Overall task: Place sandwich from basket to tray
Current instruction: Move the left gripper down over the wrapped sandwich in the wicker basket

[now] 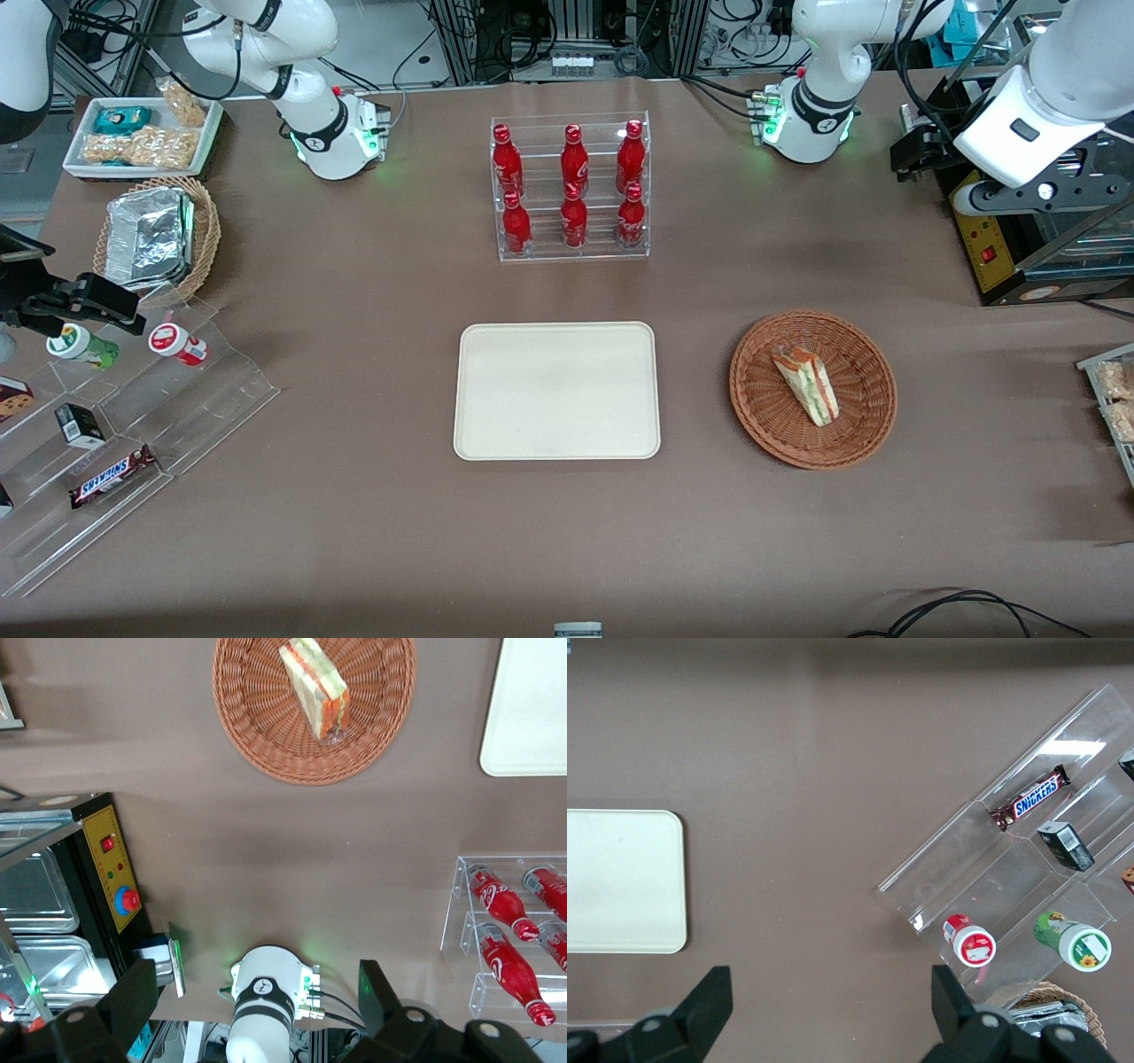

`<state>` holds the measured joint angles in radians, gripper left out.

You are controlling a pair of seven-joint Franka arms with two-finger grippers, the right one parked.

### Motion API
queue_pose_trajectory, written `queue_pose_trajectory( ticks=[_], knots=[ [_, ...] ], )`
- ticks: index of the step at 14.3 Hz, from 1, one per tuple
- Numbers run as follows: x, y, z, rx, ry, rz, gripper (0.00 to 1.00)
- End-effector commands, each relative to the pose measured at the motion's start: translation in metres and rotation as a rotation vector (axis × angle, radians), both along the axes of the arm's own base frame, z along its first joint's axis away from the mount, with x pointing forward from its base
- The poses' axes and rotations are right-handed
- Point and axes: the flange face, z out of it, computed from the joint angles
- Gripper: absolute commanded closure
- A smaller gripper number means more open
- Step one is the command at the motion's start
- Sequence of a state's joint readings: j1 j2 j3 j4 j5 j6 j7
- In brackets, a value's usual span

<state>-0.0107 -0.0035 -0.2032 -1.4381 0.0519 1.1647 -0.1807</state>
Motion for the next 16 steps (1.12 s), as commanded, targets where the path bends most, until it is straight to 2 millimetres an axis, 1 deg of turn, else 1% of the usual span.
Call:
queue_pose_trajectory(
  ticks=[1, 4, 5, 6, 7, 9, 10, 11, 12, 13, 14, 15, 16],
  knots=[
    [0.004, -0.001, 0.004, -0.020, -0.042, -0.017, 0.00],
    [0.006, -0.001, 0.001, -0.020, -0.037, -0.013, 0.00],
    [0.007, -0.002, -0.006, -0.019, -0.027, -0.012, 0.00],
    [0.011, -0.006, -0.020, -0.029, -0.029, -0.014, 0.00],
    [0.014, -0.014, -0.040, -0.038, -0.024, -0.022, 0.00],
    [0.021, -0.022, -0.078, -0.045, -0.021, -0.032, 0.00],
    [0.025, -0.026, -0.102, -0.050, -0.034, -0.032, 0.00],
    [0.026, -0.033, -0.122, -0.060, -0.039, -0.011, 0.00],
    [0.025, -0.044, -0.140, -0.051, -0.048, 0.022, 0.00],
    [0.029, -0.054, -0.154, -0.047, -0.066, 0.063, 0.00],
    [0.034, -0.064, -0.168, -0.038, -0.079, 0.118, 0.00],
    [0.042, -0.074, -0.187, -0.019, -0.079, 0.183, 0.00],
    [0.048, -0.079, -0.204, -0.008, -0.084, 0.240, 0.00]
  ],
)
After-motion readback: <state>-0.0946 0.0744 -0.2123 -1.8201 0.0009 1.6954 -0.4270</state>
